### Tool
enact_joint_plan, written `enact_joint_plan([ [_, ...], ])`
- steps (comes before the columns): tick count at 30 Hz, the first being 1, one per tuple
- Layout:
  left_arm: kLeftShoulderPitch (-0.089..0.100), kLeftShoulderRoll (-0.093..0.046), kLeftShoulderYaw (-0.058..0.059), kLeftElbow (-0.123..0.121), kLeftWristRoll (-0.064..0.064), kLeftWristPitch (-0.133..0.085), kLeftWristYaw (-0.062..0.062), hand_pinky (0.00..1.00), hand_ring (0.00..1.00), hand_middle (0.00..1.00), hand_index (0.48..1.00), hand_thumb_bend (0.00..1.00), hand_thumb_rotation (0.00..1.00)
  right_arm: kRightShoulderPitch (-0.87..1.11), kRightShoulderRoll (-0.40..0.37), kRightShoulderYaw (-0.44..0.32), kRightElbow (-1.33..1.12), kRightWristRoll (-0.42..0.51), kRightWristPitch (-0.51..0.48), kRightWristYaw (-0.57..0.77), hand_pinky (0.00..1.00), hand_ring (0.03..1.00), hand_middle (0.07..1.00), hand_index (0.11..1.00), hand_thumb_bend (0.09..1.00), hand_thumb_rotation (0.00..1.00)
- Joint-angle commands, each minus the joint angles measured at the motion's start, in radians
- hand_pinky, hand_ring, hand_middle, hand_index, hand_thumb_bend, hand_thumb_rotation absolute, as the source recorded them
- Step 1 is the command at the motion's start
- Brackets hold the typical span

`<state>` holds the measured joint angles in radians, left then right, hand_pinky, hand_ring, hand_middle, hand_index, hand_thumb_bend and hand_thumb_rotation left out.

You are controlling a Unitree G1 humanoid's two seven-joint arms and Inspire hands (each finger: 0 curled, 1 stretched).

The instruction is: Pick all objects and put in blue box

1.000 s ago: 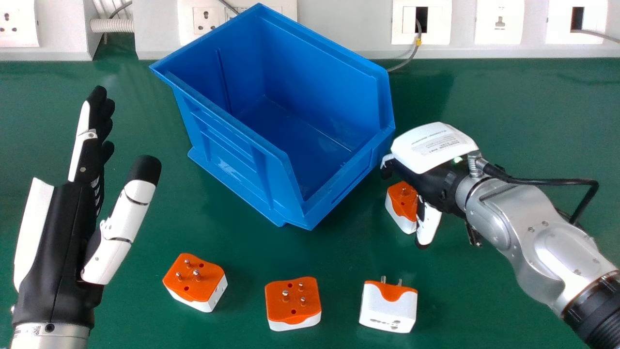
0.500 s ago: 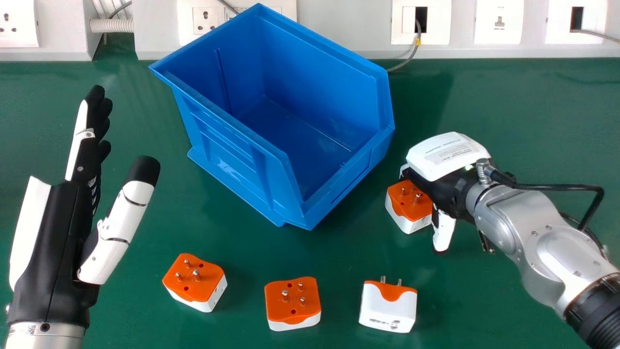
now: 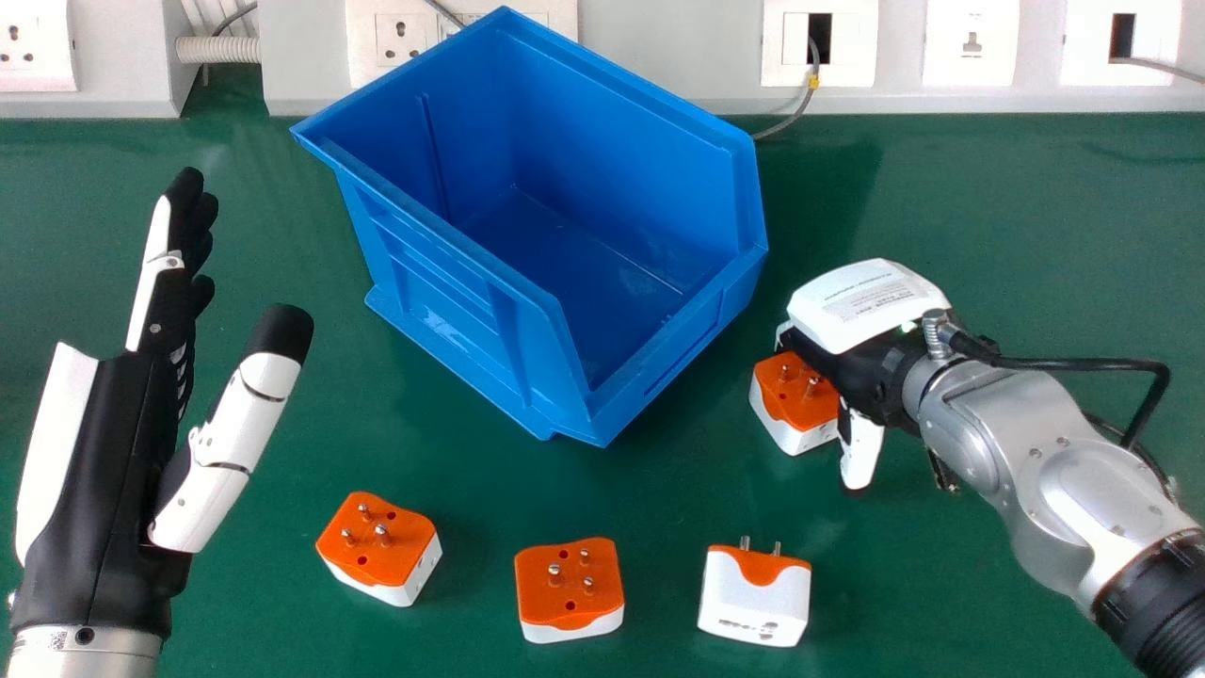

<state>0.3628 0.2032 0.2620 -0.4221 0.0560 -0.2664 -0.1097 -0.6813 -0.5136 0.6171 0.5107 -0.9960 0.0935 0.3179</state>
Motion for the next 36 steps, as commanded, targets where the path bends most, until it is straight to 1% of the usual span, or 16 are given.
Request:
enact_joint_plan([
  [1, 0.001, 0.000, 0.007, -0.029, -0.010, -0.002, 0.005, 0.98, 1.00, 1.00, 1.000, 0.63, 0.87, -0.043, 0.007, -0.006, 0.002, -0.016, -0.001, -0.019, 0.64, 0.757, 0.781, 0.745, 0.655, 0.11],
  [5, 0.002, -0.002, 0.006, -0.033, -0.006, 0.001, 0.008, 0.98, 1.00, 1.00, 1.000, 0.63, 0.87, -0.049, 0.016, -0.007, 0.014, -0.010, 0.003, -0.020, 0.64, 0.757, 0.777, 0.742, 0.653, 0.11],
  [10, 0.005, -0.004, 0.005, -0.034, -0.005, 0.001, 0.009, 0.98, 1.00, 1.00, 1.000, 0.64, 0.87, -0.051, 0.028, -0.016, 0.021, 0.001, 0.011, -0.025, 0.64, 0.747, 0.761, 0.728, 0.654, 0.11],
  [16, 0.005, -0.007, 0.000, -0.034, 0.002, -0.001, 0.011, 0.98, 1.00, 1.00, 1.000, 0.65, 0.87, -0.050, 0.036, -0.017, 0.031, 0.000, 0.019, -0.045, 0.63, 0.732, 0.745, 0.715, 0.660, 0.11],
  [20, 0.002, -0.007, 0.002, -0.027, 0.002, -0.008, 0.010, 0.98, 1.00, 1.00, 1.000, 0.63, 0.87, -0.056, 0.043, -0.015, 0.043, -0.002, 0.026, -0.049, 0.61, 0.714, 0.724, 0.684, 0.660, 0.11],
  [24, 0.003, -0.008, 0.001, -0.029, 0.003, -0.008, 0.010, 0.99, 1.00, 1.00, 1.000, 0.62, 0.87, -0.063, 0.046, -0.014, 0.062, 0.003, 0.021, -0.063, 0.60, 0.707, 0.710, 0.652, 0.655, 0.10],
  [26, 0.004, -0.008, 0.000, -0.030, 0.004, -0.007, 0.010, 0.99, 1.00, 1.00, 1.000, 0.61, 0.87, -0.067, 0.048, -0.013, 0.070, 0.003, 0.023, -0.066, 0.59, 0.698, 0.693, 0.593, 0.602, 0.11],
  [32, 0.006, -0.009, 0.001, -0.031, 0.006, -0.008, 0.011, 0.99, 1.00, 1.00, 1.000, 0.60, 0.87, -0.078, 0.048, 0.010, 0.103, -0.025, 0.017, -0.122, 0.58, 0.686, 0.676, 0.554, 0.568, 0.12],
  [33, 0.006, -0.009, 0.001, -0.032, 0.007, -0.006, 0.012, 0.99, 1.00, 1.00, 1.000, 0.60, 0.87, -0.077, 0.045, 0.016, 0.105, -0.034, 0.014, -0.141, 0.57, 0.657, 0.642, 0.538, 0.557, 0.13],
  [34, 0.006, -0.009, 0.001, -0.033, 0.007, -0.005, 0.012, 0.99, 1.00, 1.00, 1.000, 0.60, 0.87, -0.076, 0.043, 0.019, 0.105, -0.041, 0.012, -0.156, 0.55, 0.591, 0.599, 0.529, 0.550, 0.10],
  [35, 0.006, -0.009, 0.002, -0.033, 0.008, -0.005, 0.012, 0.99, 1.00, 1.00, 1.000, 0.60, 0.87, -0.075, 0.042, 0.020, 0.108, -0.045, 0.010, -0.171, 0.55, 0.591, 0.599, 0.529, 0.550, 0.10],
  [36, 0.006, -0.008, 0.002, -0.033, 0.008, -0.004, 0.012, 0.99, 1.00, 1.00, 1.000, 0.60, 0.87, -0.071, 0.042, 0.018, 0.107, -0.047, 0.007, -0.187, 0.48, 0.505, 0.557, 0.518, 0.543, 0.08],
])
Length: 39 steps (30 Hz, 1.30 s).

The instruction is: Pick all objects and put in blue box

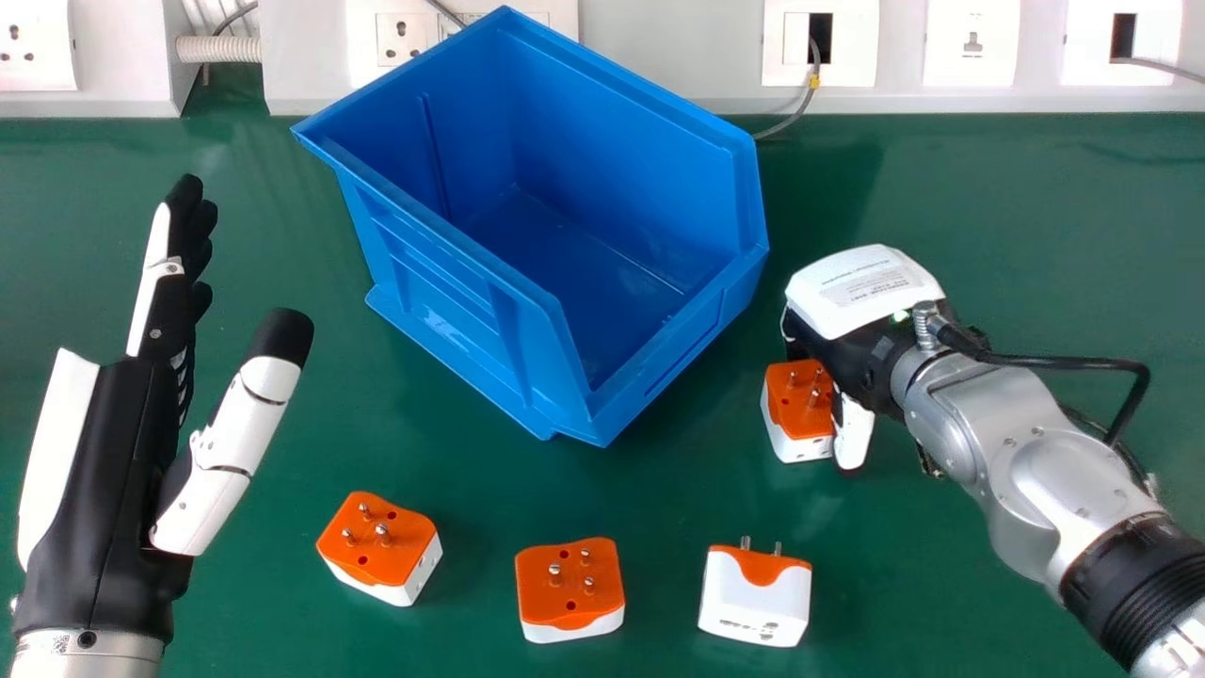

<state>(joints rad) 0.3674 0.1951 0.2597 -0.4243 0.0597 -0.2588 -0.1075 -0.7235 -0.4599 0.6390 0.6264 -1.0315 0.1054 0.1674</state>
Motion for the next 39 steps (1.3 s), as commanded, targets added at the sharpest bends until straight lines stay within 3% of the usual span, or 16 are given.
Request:
enact_joint_plan([
  [1, 0.001, 0.001, 0.004, -0.031, 0.005, -0.011, 0.009, 0.99, 1.00, 1.00, 1.000, 0.60, 0.87, -0.024, -0.013, -0.008, -0.012, -0.011, -0.006, -0.047, 0.48, 0.505, 0.557, 0.518, 0.543, 0.08],
  [2, 0.001, 0.001, 0.005, -0.032, 0.004, -0.011, 0.009, 0.99, 1.00, 1.00, 1.000, 0.60, 0.87, -0.021, -0.012, -0.011, -0.010, -0.009, -0.007, -0.055, 0.40, 0.421, 0.539, 0.508, 0.540, 0.06],
  [3, 0.001, 0.000, 0.005, -0.033, 0.004, -0.009, 0.009, 0.99, 1.00, 1.00, 1.000, 0.60, 0.87, -0.021, -0.009, -0.012, -0.006, -0.009, -0.003, -0.057, 0.40, 0.421, 0.539, 0.508, 0.540, 0.06],
  [6, 0.001, 0.000, 0.005, -0.034, 0.002, -0.008, 0.009, 0.99, 1.00, 1.00, 1.000, 0.61, 0.87, -0.025, 0.001, -0.011, 0.009, -0.006, 0.009, -0.057, 0.23, 0.264, 0.505, 0.491, 0.533, 0.03],
  [12, -0.001, 0.000, 0.005, -0.030, -0.001, -0.011, 0.009, 1.00, 1.00, 1.00, 1.000, 0.60, 0.87, -0.026, 0.005, -0.018, 0.017, 0.006, 0.013, -0.047, 0.11, 0.150, 0.479, 0.478, 0.528, 0.01],
  [19, 0.002, -0.003, 0.004, -0.040, -0.003, -0.001, 0.009, 1.00, 1.00, 1.00, 1.000, 0.60, 0.87, -0.030, 0.008, -0.012, 0.010, -0.005, 0.039, -0.021, 0.08, 0.130, 0.474, 0.479, 0.526, 0.00],
  [28, -0.007, 0.001, 0.005, -0.029, -0.008, -0.013, 0.005, 1.00, 1.00, 1.00, 1.000, 0.62, 0.87, -0.024, 0.002, -0.011, -0.006, -0.006, 0.042, -0.016, 0.06, 0.111, 0.471, 0.481, 0.524, 0.00],
  [39, -0.008, 0.004, 0.006, -0.027, -0.004, -0.017, 0.004, 1.00, 1.00, 1.00, 1.000, 0.61, 0.87, -0.022, -0.007, -0.010, 0.001, -0.011, 0.030, -0.040, 0.05, 0.106, 0.470, 0.480, 0.524, 0.00],
])
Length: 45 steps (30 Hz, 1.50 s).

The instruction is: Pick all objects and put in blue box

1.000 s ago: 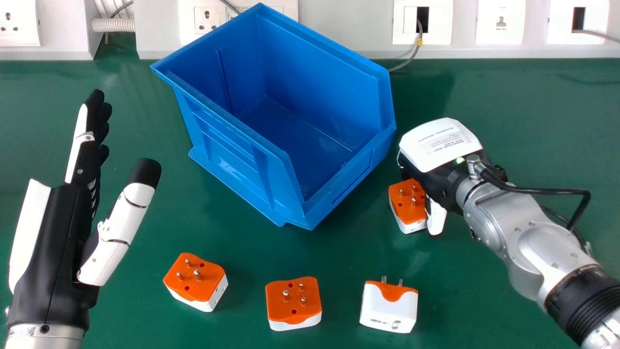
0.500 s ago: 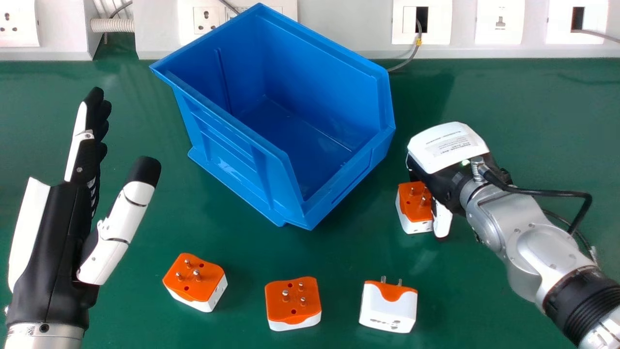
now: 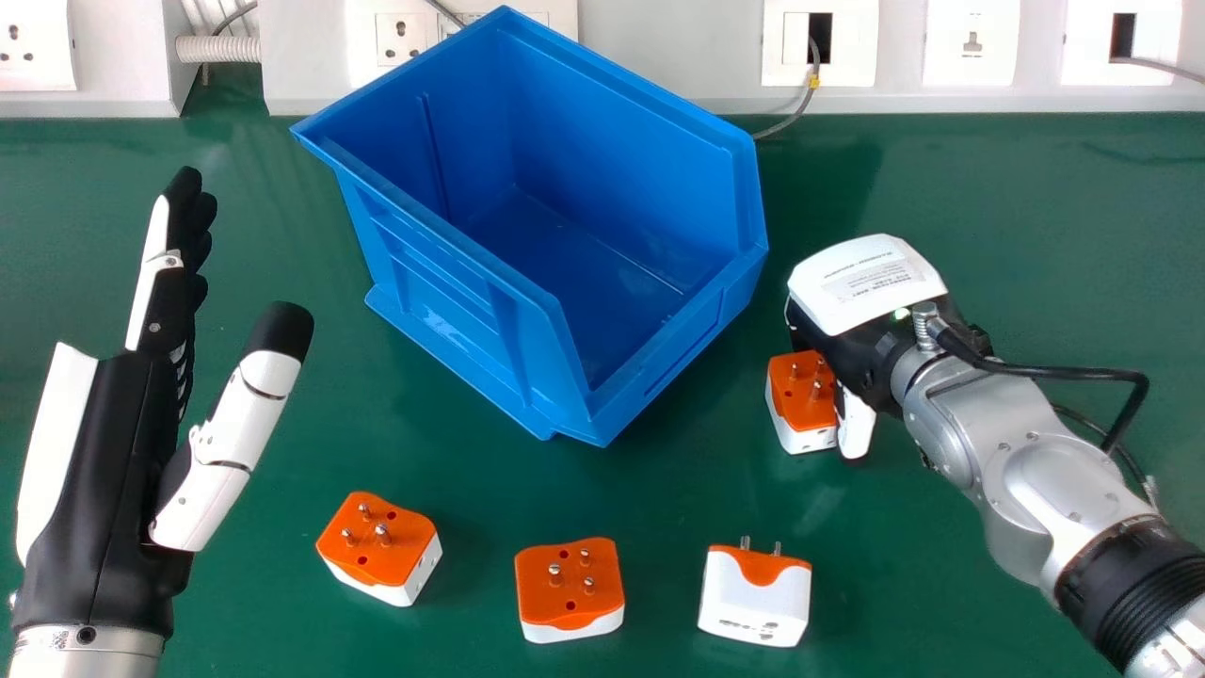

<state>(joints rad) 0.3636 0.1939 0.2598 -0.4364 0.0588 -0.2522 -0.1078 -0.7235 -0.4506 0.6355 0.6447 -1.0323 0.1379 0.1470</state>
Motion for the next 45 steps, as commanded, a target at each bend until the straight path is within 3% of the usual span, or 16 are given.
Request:
enact_joint_plan([
  [1, -0.003, 0.005, 0.006, -0.016, -0.003, -0.022, 0.004, 1.00, 1.00, 1.00, 1.000, 0.61, 0.87, -0.021, -0.018, -0.006, -0.021, -0.012, -0.002, -0.022, 0.05, 0.106, 0.470, 0.480, 0.524, 0.00],
  [22, 0.001, 0.010, 0.005, -0.019, 0.002, -0.022, 0.000, 0.99, 1.00, 1.00, 1.000, 0.60, 0.87, 0.013, -0.049, -0.044, -0.075, 0.013, -0.013, -0.054, 0.04, 0.101, 0.470, 0.473, 0.524, 0.00],
  [38, 0.004, 0.014, 0.007, -0.016, -0.009, -0.017, -0.004, 0.99, 1.00, 1.00, 1.000, 0.60, 0.87, 0.090, -0.091, -0.105, -0.219, 0.037, -0.007, -0.007, 0.03, 0.093, 0.470, 0.476, 0.525, 0.00],
  [45, -0.006, 0.017, 0.007, -0.009, -0.010, -0.016, -0.002, 0.99, 1.00, 1.00, 1.000, 0.59, 0.87, 0.138, -0.118, -0.147, -0.326, 0.038, -0.004, -0.014, 0.04, 0.098, 0.452, 0.474, 0.522, 0.00],
])
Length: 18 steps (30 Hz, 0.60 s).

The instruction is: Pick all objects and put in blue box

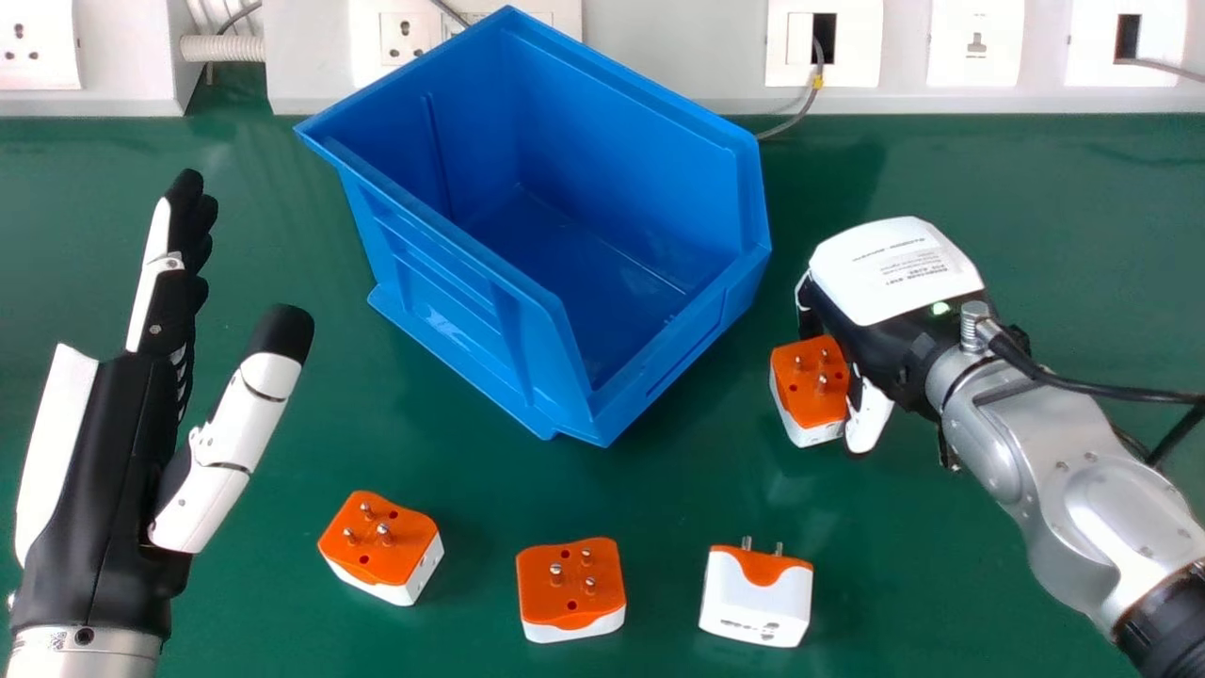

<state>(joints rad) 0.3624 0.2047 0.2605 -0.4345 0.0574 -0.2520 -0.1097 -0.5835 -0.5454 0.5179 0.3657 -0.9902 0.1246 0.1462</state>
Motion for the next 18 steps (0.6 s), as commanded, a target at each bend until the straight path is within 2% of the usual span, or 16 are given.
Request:
enact_joint_plan([
  [1, -0.005, 0.006, 0.006, -0.011, -0.008, -0.015, 0.001, 0.99, 1.00, 1.00, 1.000, 0.59, 0.87, 0.003, -0.026, -0.033, -0.059, -0.007, 0.010, -0.015, 0.04, 0.098, 0.452, 0.474, 0.522, 0.00],
  [6, -0.006, 0.004, 0.006, -0.015, -0.007, -0.008, 0.002, 0.99, 1.00, 1.00, 1.000, 0.59, 0.87, 0.050, -0.038, -0.087, -0.182, 0.019, 0.031, 0.028, 0.04, 0.096, 0.434, 0.472, 0.522, 0.00],
  [14, -0.011, 0.000, -0.002, -0.026, -0.008, 0.012, 0.003, 0.99, 1.00, 1.00, 1.000, 0.59, 0.87, 0.094, -0.071, -0.145, -0.407, 0.007, 0.042, 0.138, 0.03, 0.089, 0.453, 0.474, 0.524, 0.00],
  [18, -0.014, -0.002, -0.005, -0.025, -0.008, 0.014, 0.004, 1.00, 1.00, 1.00, 1.000, 0.59, 0.87, 0.091, -0.075, -0.166, -0.463, -0.005, 0.023, 0.139, 0.03, 0.091, 0.461, 0.475, 0.524, 0.00],
])
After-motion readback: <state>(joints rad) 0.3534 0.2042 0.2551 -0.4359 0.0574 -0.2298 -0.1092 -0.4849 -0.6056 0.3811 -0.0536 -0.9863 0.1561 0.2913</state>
